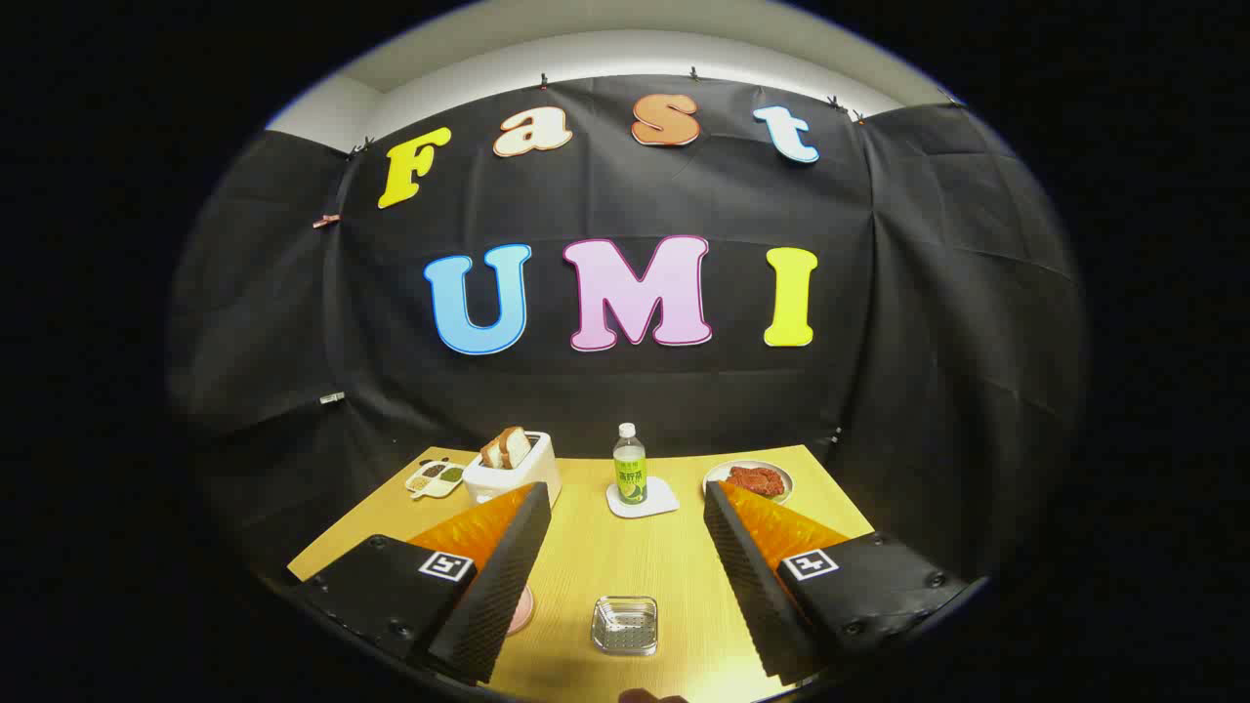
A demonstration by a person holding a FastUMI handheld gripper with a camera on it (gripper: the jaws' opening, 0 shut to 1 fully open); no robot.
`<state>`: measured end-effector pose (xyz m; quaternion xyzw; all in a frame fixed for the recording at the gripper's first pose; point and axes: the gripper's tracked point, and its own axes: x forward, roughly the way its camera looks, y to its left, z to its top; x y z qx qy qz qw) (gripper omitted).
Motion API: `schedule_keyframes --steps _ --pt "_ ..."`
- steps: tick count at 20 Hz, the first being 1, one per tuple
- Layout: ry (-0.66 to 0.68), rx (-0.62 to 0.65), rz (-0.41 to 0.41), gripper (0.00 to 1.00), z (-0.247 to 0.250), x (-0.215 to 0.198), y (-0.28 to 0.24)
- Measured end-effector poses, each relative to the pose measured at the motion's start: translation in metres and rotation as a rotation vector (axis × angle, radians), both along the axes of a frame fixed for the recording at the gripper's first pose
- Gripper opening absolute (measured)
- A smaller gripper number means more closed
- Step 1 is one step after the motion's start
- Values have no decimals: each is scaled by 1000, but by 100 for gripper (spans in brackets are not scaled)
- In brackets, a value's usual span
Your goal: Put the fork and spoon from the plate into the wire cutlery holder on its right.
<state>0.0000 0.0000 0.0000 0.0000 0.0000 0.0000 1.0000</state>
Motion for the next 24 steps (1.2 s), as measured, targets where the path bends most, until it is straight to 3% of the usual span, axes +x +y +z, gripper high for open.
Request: schedule_keyframes --steps 18,24 --pt "-7 -34 45 99 8 30 53" --pt "-3 -41 20 99 5 33 56"
